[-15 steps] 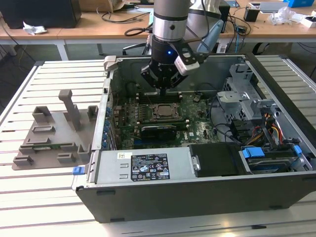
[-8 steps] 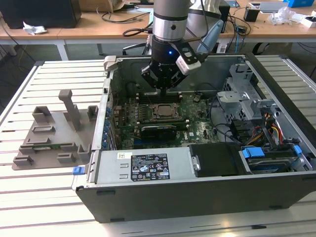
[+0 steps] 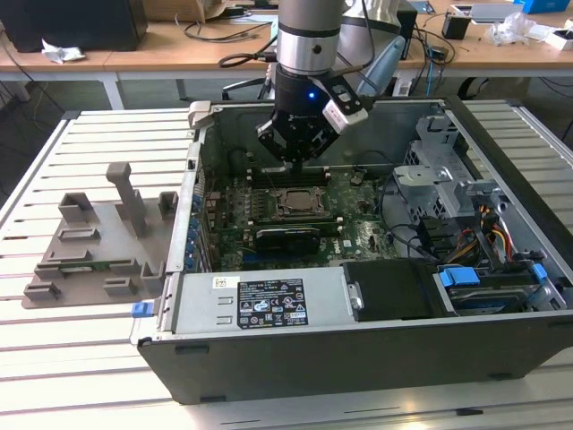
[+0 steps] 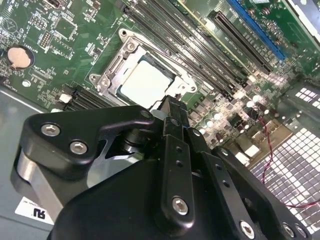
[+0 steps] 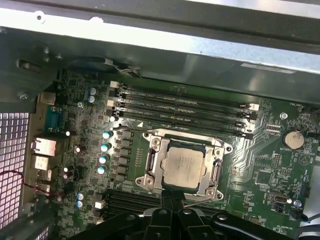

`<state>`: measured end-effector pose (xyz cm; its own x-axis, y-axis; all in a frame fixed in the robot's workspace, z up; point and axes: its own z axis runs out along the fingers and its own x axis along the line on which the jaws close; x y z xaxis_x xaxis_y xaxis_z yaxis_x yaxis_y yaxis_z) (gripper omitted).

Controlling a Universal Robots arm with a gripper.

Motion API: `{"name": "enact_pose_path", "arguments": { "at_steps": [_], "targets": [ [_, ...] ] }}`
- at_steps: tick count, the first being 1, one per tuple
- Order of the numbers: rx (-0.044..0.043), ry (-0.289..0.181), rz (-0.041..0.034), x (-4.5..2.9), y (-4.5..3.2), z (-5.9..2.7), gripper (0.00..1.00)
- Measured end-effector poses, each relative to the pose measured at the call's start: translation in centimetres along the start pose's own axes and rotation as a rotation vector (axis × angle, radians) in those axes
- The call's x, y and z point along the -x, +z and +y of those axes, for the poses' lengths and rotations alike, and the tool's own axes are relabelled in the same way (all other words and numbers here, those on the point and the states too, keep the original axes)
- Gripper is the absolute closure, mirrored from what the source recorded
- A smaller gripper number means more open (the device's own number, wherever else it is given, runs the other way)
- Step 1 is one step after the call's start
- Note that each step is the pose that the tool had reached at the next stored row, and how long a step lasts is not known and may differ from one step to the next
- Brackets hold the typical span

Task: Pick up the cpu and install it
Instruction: 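Install the first cpu locking lever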

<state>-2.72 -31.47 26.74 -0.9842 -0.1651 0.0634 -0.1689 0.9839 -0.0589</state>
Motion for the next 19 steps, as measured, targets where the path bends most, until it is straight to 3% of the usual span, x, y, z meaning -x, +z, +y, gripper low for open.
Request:
{"name": "enact_pose_path", "arguments": {
  "at_steps": [19],
  "targets": [
    [-0.0107,-0.168,-0.0099,0.00,0.00,0.00,0.89]
  ]
}}
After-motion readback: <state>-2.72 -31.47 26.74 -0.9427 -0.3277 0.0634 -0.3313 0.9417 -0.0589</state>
